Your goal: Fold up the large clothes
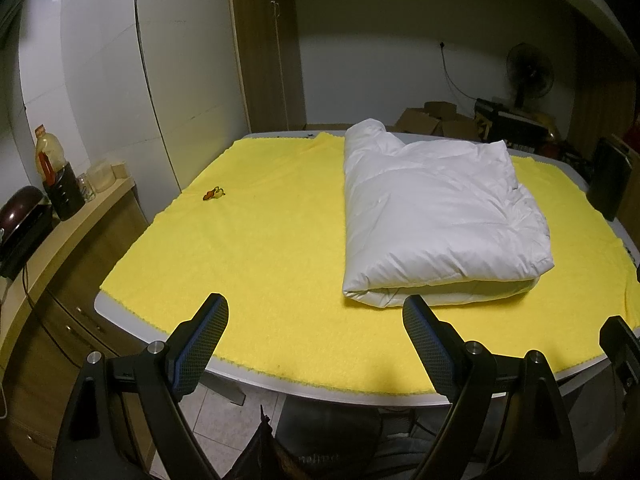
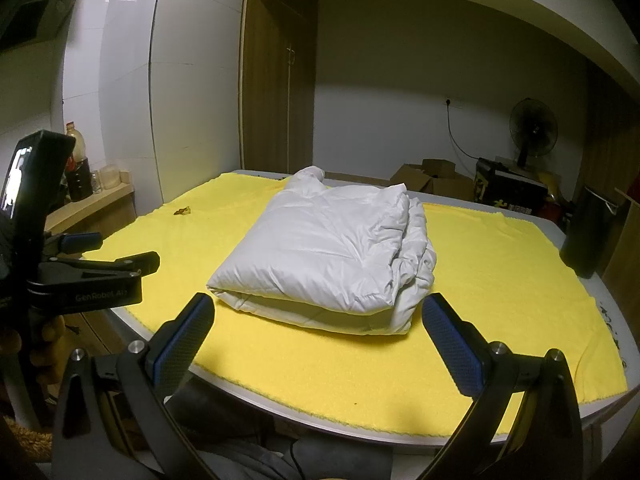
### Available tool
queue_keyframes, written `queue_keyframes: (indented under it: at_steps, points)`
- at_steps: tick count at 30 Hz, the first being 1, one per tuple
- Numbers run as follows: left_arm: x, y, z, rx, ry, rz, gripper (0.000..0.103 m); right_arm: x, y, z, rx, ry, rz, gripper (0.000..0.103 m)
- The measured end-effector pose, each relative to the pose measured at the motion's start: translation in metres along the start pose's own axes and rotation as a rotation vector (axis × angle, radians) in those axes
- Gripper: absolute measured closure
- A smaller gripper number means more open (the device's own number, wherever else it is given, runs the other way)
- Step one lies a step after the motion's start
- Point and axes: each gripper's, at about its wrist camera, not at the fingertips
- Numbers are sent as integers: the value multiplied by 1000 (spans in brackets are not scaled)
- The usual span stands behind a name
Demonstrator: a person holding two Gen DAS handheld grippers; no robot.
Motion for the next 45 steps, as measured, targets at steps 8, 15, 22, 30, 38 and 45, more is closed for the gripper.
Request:
queue_keyframes:
  at_steps: [8, 15, 22, 30, 38, 45]
  points:
    - [-1, -1, 0, -1, 2, -5, 14, 2, -2, -3, -2, 0, -3, 0]
    - [-1, -1, -1, -2, 1, -5, 14, 2, -2, -3, -2, 2, -4, 0]
    - [-1, -1, 0, -3, 1, -6, 14, 2, -2, -3, -2, 2, -5, 0]
    - [-1, -1, 0, -3, 1, -5, 14, 2, -3, -4, -4, 0, -6, 0]
    - [-1, -2, -1, -4, 0, -6, 14, 2, -2, -4, -3, 2, -6, 0]
    - [-1, -2, -2, -2, -2, -7, 14, 2, -3, -4, -6, 1, -6, 0]
Point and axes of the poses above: each gripper's, at about its wrist camera, not at the fingertips, and x roughly the way its jaws point, z to its right, y to its top, and after that the axes turned 12 degrees about z, right-handed
